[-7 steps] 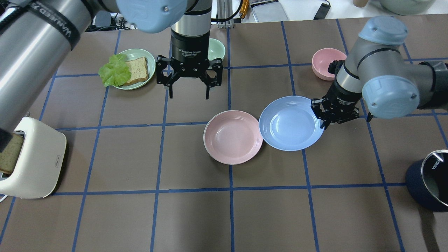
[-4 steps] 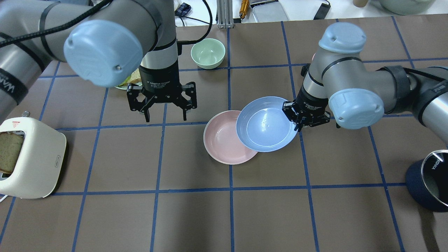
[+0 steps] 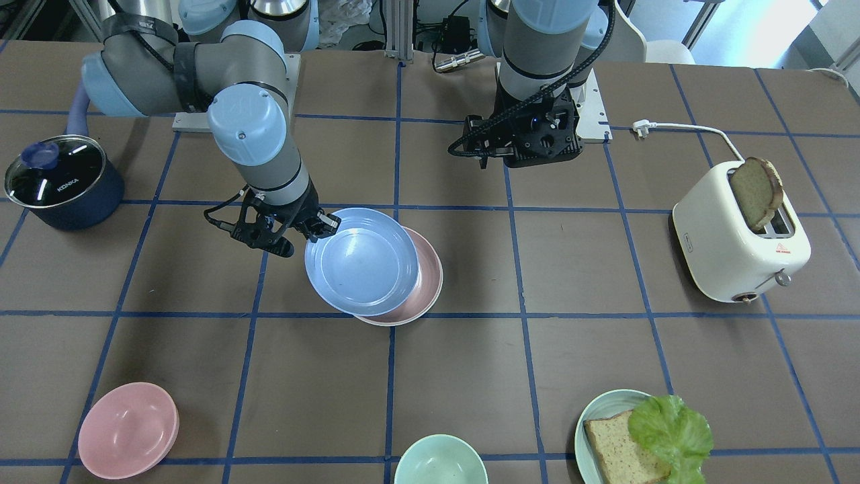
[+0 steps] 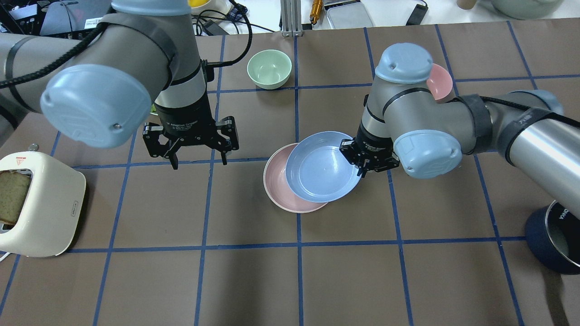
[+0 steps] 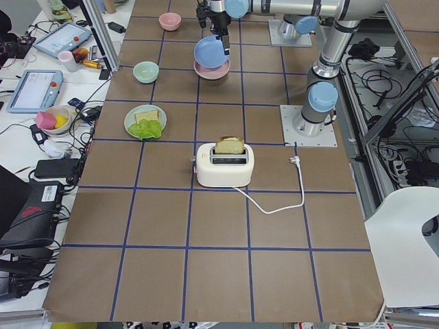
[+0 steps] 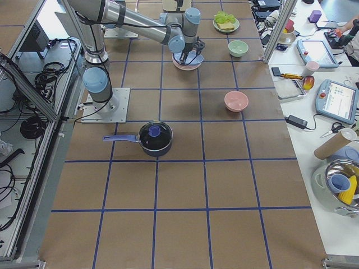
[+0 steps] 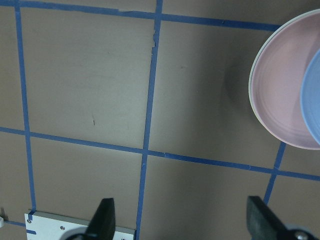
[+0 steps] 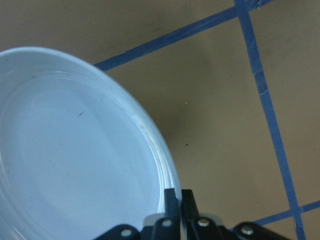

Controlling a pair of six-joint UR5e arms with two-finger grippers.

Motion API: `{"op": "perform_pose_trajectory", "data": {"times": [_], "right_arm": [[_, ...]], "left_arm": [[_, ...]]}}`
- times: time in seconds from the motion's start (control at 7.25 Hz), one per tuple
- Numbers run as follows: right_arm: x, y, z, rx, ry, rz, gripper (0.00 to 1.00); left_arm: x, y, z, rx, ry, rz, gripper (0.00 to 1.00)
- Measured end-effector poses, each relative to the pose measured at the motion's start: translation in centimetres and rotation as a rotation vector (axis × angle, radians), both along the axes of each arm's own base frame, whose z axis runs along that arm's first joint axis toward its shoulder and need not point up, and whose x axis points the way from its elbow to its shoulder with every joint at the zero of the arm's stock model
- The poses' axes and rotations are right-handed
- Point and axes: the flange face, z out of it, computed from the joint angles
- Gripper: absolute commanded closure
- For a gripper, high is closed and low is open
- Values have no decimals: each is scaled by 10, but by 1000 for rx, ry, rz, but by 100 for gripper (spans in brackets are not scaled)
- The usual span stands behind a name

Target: Stack three plates with pink and blue

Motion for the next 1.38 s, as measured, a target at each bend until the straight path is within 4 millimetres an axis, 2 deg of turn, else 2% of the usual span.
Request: {"op": "perform_pose_trajectory", "data": {"times": [0.41, 0.55, 0.69, 0.83, 1.1, 1.38], "right_arm": [[11, -1, -7, -1, -9, -13, 100], [14, -2, -7, 2, -20, -16, 68], [18, -3, -9, 5, -27, -19, 8], [21, -2, -10, 8, -26, -27, 0], [21, -6, -7, -7, -19, -29, 0], [5, -30, 23, -62, 3, 60, 0]], "left_arm": [[-7, -1, 14, -77, 84, -31, 0], [-9, -2, 15, -87, 91, -52, 0], [-11, -2, 16, -93, 95, -71, 0], [-11, -2, 20, -101, 97, -86, 0], [-10, -1, 30, -137, 103, -107, 0], [-4, 1, 39, -174, 103, -139, 0]]}}
